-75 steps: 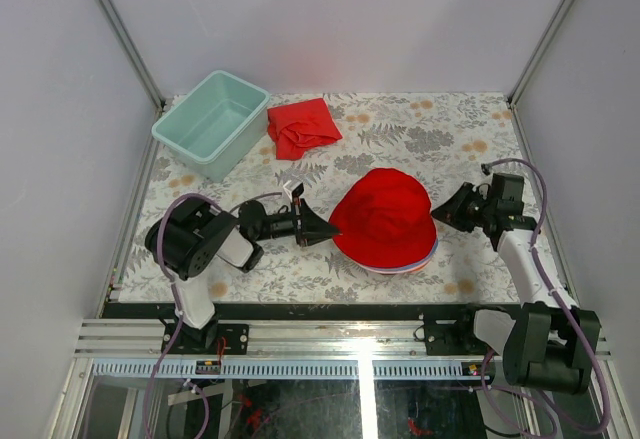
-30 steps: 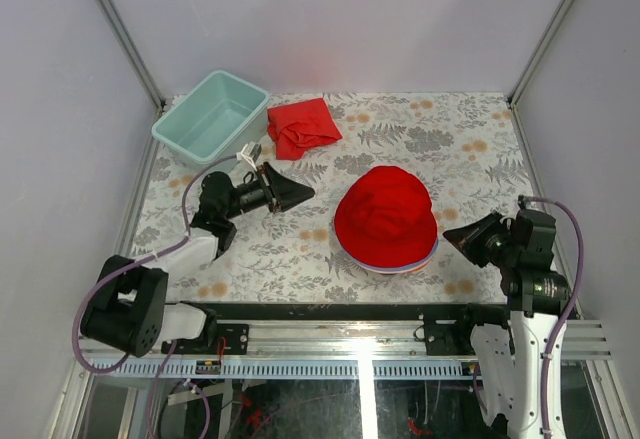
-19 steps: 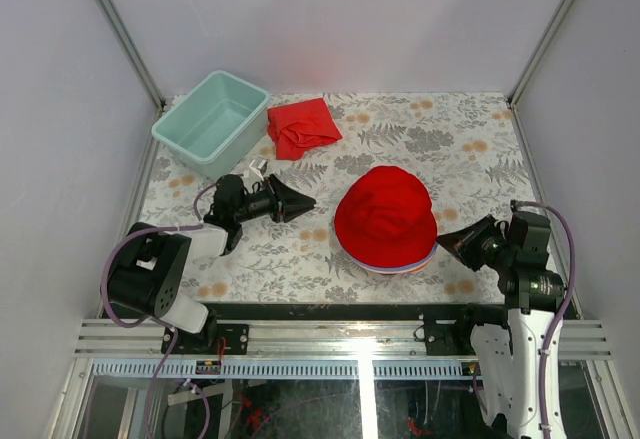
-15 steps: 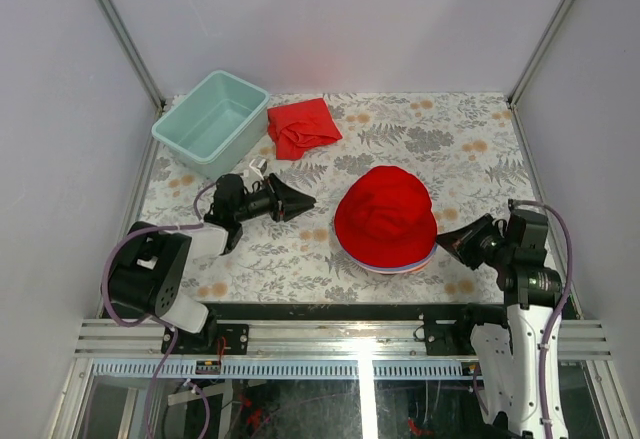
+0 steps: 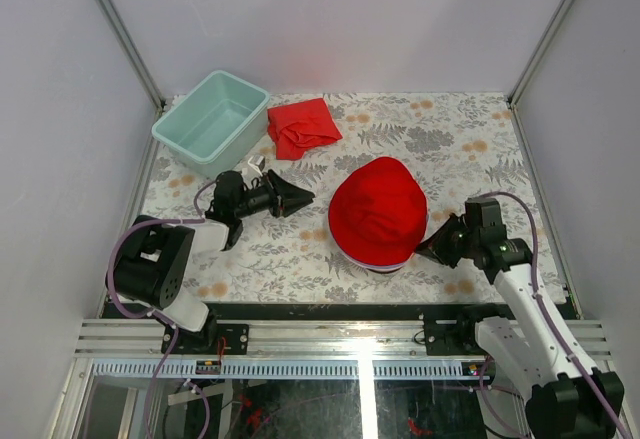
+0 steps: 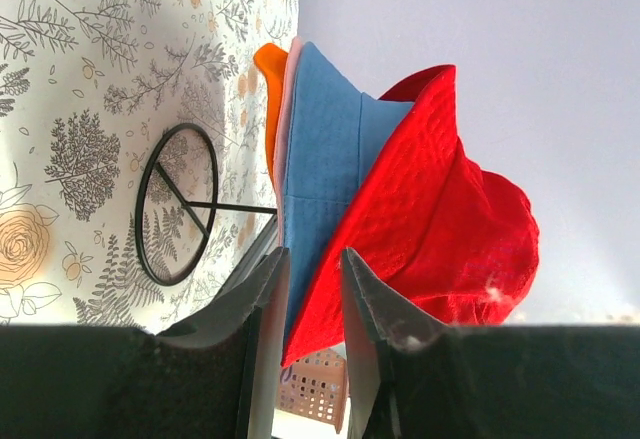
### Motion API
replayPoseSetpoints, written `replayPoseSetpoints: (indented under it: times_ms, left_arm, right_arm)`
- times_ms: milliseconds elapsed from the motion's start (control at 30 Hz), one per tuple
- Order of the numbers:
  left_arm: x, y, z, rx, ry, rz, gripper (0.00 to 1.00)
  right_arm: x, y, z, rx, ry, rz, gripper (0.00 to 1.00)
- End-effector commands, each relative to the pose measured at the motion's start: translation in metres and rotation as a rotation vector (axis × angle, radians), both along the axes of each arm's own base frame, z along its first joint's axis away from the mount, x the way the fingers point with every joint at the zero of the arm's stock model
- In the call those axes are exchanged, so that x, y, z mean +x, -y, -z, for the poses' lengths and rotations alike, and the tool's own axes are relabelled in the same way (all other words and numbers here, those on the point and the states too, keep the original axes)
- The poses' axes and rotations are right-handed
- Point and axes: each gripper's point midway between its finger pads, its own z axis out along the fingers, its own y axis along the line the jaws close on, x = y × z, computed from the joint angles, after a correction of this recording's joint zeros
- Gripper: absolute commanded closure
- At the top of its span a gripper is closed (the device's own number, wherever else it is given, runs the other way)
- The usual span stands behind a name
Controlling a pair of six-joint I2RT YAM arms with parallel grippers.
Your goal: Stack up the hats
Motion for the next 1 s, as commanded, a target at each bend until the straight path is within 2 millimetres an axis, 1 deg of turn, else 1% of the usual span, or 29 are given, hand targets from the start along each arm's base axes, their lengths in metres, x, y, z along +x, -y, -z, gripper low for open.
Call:
replayPoseSetpoints:
  times_ms: [0,67,167,267,300,333,433,533,600,633,667,733,767,800,833,867,900,967]
  left_arm:
    - [0.011,-0.005,-0.023,-0.025,0.090,-0.023,0.74]
    - [0.011,-0.006,-0.024,-0.026,0.091,-0.019,0.74]
    - [0.011,-0.010,-0.020,-0.009,0.087,-0.023,0.74]
    - [0.014,-0.022,-0.017,0.029,0.102,-0.049,0.74]
    - [0.014,-0.027,-0.015,0.060,0.107,-0.059,0.72]
    - [0.018,-0.033,-0.015,0.101,0.126,-0.077,0.68]
    - [0.037,-0.050,-0.032,0.300,0.221,-0.150,0.60]
    - [0.055,-0.070,-0.060,0.455,0.324,-0.229,0.52]
    - [0.066,-0.083,-0.073,0.520,0.359,-0.273,0.49]
    - [0.071,-0.089,-0.076,0.549,0.363,-0.289,0.47]
    - [0.076,-0.096,-0.078,0.575,0.366,-0.307,0.44]
    - [0.085,-0.110,-0.081,0.627,0.368,-0.342,0.40]
    - [0.088,-0.117,-0.081,0.657,0.369,-0.363,0.36]
    - [0.091,-0.124,-0.082,0.683,0.374,-0.382,0.25]
    - [0.093,-0.131,-0.084,0.712,0.382,-0.403,0.04]
    - [0.095,-0.138,-0.084,0.743,0.390,-0.425,0.00]
    - [0.097,-0.144,-0.083,0.779,0.394,-0.443,0.00]
    - [0.102,-0.161,-0.080,0.842,0.381,-0.491,0.00]
  right_arm:
    - [0.012,0.010,0.013,-0.081,0.015,0.015,1.00]
    - [0.016,0.013,0.011,-0.099,0.029,0.029,1.00]
    - [0.021,0.020,0.011,-0.148,0.035,0.033,1.00]
    - [0.021,0.043,0.013,-0.290,0.020,0.055,0.98]
    - [0.023,0.052,0.011,-0.335,0.024,0.070,0.97]
    - [0.025,0.060,0.007,-0.382,0.035,0.085,0.96]
    - [0.040,0.081,-0.007,-0.508,0.069,0.106,0.93]
    - [0.068,0.095,-0.017,-0.613,0.090,0.110,0.91]
    - [0.090,0.103,-0.026,-0.667,0.122,0.111,0.87]
    - [0.101,0.106,-0.028,-0.690,0.128,0.110,0.81]
    - [0.110,0.111,-0.029,-0.712,0.130,0.111,0.71]
    - [0.129,0.119,-0.031,-0.741,0.145,0.098,0.47]
    - [0.136,0.124,-0.031,-0.754,0.142,0.098,0.35]
    - [0.144,0.128,-0.031,-0.767,0.146,0.094,0.26]
    - [0.150,0.132,-0.030,-0.782,0.149,0.094,0.16]
    - [0.157,0.136,-0.029,-0.798,0.148,0.090,0.03]
    - [0.162,0.141,-0.026,-0.815,0.140,0.086,0.00]
    - [0.168,0.152,-0.017,-0.841,0.094,0.080,0.01]
